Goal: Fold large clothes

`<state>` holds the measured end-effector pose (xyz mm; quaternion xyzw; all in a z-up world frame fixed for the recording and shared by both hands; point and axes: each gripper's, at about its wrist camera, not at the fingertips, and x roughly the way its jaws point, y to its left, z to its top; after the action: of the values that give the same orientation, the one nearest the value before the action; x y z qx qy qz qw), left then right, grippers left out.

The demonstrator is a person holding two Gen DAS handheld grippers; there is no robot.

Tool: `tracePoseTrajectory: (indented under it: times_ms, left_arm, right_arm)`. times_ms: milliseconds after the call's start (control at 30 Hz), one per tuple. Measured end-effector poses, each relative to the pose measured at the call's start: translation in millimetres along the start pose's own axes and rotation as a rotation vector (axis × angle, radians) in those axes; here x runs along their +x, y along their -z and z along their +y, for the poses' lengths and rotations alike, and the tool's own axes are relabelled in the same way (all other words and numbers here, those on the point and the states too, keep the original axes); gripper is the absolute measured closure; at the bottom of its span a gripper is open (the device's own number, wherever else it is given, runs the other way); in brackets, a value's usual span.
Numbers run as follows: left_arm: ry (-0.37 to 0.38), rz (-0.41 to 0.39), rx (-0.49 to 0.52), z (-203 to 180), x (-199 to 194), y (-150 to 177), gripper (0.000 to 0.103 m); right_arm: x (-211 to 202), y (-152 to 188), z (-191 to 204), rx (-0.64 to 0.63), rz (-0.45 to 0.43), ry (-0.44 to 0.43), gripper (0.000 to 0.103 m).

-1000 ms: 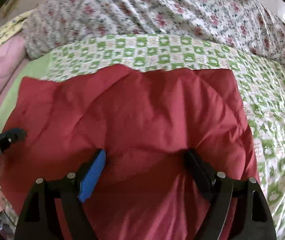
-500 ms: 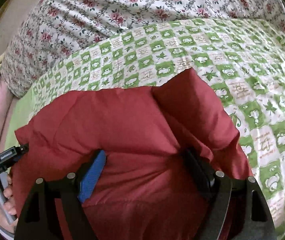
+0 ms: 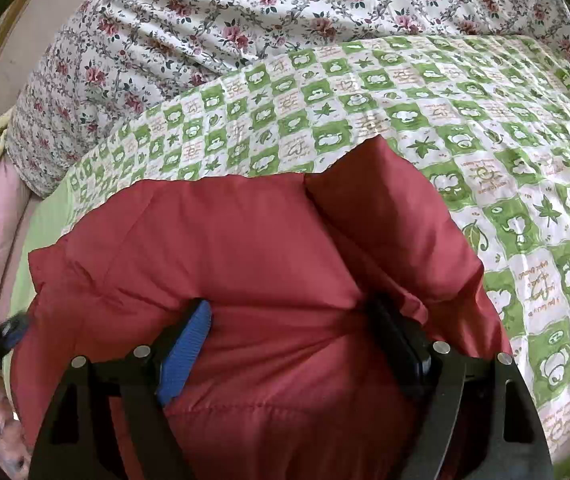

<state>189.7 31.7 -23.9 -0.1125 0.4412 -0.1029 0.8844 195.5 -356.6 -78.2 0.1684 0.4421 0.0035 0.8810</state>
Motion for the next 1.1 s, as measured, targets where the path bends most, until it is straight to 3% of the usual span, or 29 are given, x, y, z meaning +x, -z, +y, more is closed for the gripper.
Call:
tracePoseTrajectory:
  times_ms: [133, 333, 500, 633, 800, 933, 1100]
  left_arm:
    - [0.064, -0.007, 0.037, -12.9, -32.2, 35.0, 0.034]
    - [-0.019, 0.059, 0.091, -17.4, -3.5, 53.8, 0.034]
    - [-0.033, 0.054, 0.103, -14.8, -1.8, 56.8, 0.034]
    - [-0.036, 0.035, 0.107, -15.6, -3.4, 63.3, 0.034]
    - [-0.031, 0.027, 0.110, -14.8, -3.8, 65.7, 0.034]
    - [-0.016, 0.019, 0.117, -12.3, -5.3, 68.9, 0.034]
    - [-0.005, 0.003, 0.090, -11.0, -16.2, 73.7, 0.034]
  right_arm:
    - [0.4, -0.7, -0.2, 0.003, -0.004, -0.006, 0.020]
    - [-4.8, -0.5, 2.0, 0.009, -0.015, -0.014, 0.020]
    - [-60.8, 19.2, 18.0, -0.023, -0.097, -0.025, 0.018]
    - [-108.2, 69.3, 47.9, -0.149, -0.129, -0.043, 0.019]
    - [-98.5, 108.1, 43.0, -0.205, -0.052, 0.087, 0.020]
    - [-89.2, 120.8, 17.6, -0.133, -0.036, 0.039, 0.019]
    - [-88.0, 122.4, 17.2, -0.139, -0.042, 0.038, 0.019]
